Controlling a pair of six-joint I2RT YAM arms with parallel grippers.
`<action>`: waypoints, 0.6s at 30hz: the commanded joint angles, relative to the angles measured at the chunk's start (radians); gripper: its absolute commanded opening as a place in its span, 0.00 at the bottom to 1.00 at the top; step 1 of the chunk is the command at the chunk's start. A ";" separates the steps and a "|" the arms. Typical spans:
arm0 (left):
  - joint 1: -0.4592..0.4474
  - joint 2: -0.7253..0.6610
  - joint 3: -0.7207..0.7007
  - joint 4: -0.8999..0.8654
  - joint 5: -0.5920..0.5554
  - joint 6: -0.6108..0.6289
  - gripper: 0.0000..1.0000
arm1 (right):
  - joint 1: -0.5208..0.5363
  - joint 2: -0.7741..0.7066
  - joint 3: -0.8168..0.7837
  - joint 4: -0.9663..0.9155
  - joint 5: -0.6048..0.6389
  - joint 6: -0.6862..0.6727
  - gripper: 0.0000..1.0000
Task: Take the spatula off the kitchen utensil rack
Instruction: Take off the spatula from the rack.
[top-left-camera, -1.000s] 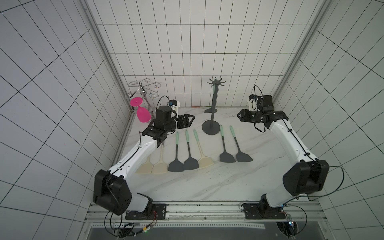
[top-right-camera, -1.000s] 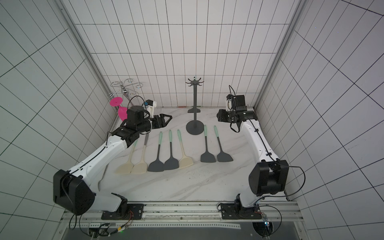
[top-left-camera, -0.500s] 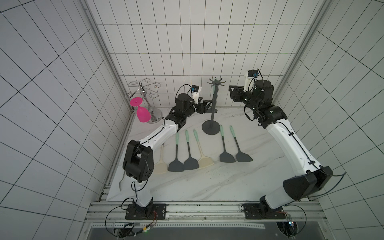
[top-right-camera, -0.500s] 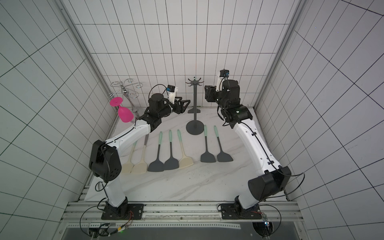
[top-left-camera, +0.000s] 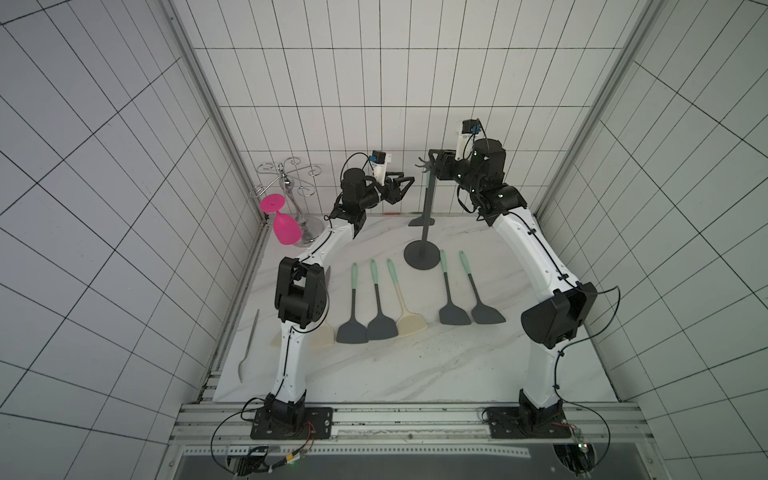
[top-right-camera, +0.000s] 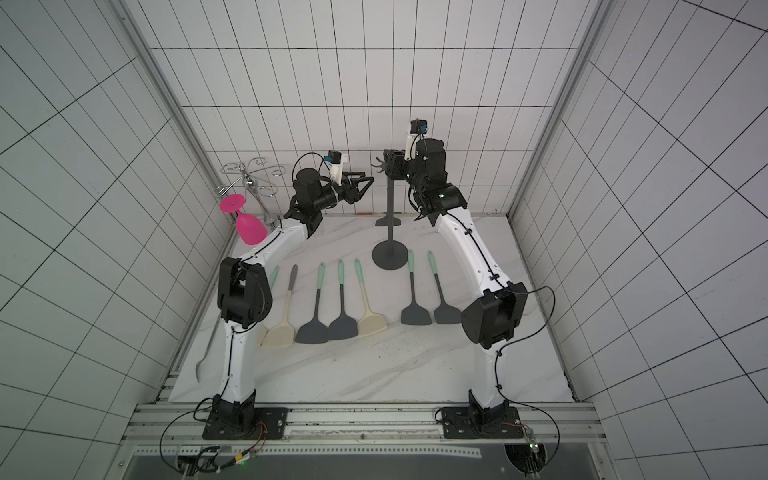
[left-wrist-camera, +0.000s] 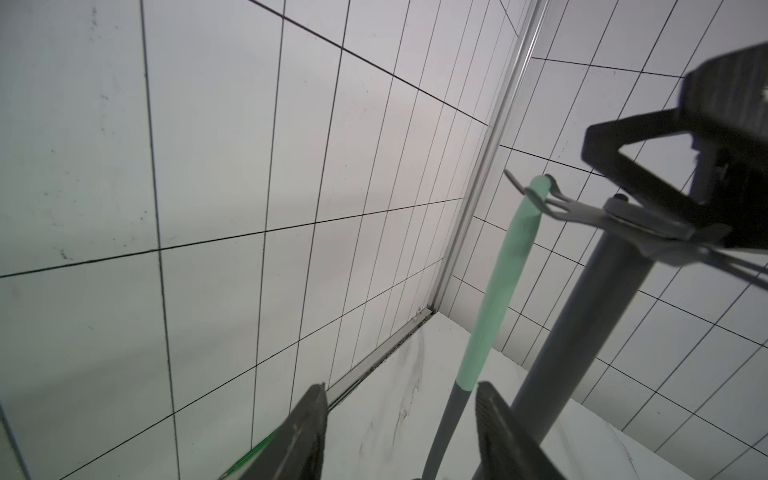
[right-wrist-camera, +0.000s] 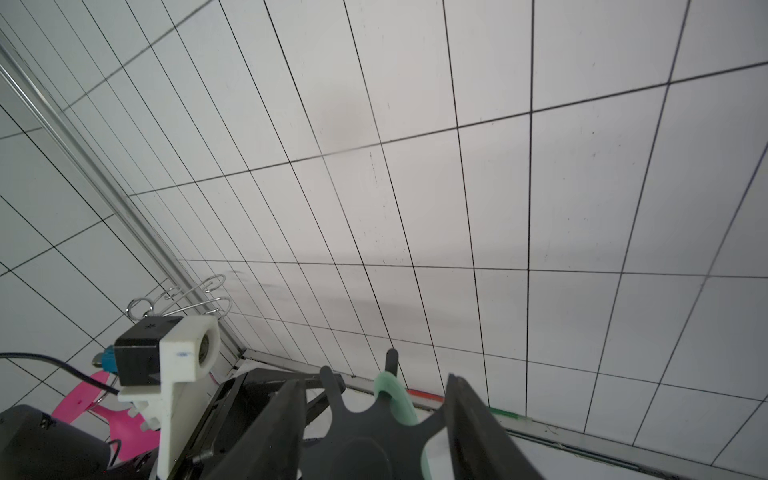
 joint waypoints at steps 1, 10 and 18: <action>-0.020 0.065 0.070 0.040 0.102 -0.038 0.58 | 0.006 0.025 0.059 -0.014 -0.031 -0.026 0.56; -0.047 0.152 0.133 0.088 0.094 -0.074 0.62 | -0.004 0.050 0.019 -0.044 -0.052 -0.032 0.54; -0.075 0.199 0.197 0.069 -0.010 -0.057 0.52 | -0.009 0.005 -0.087 -0.040 -0.034 -0.033 0.52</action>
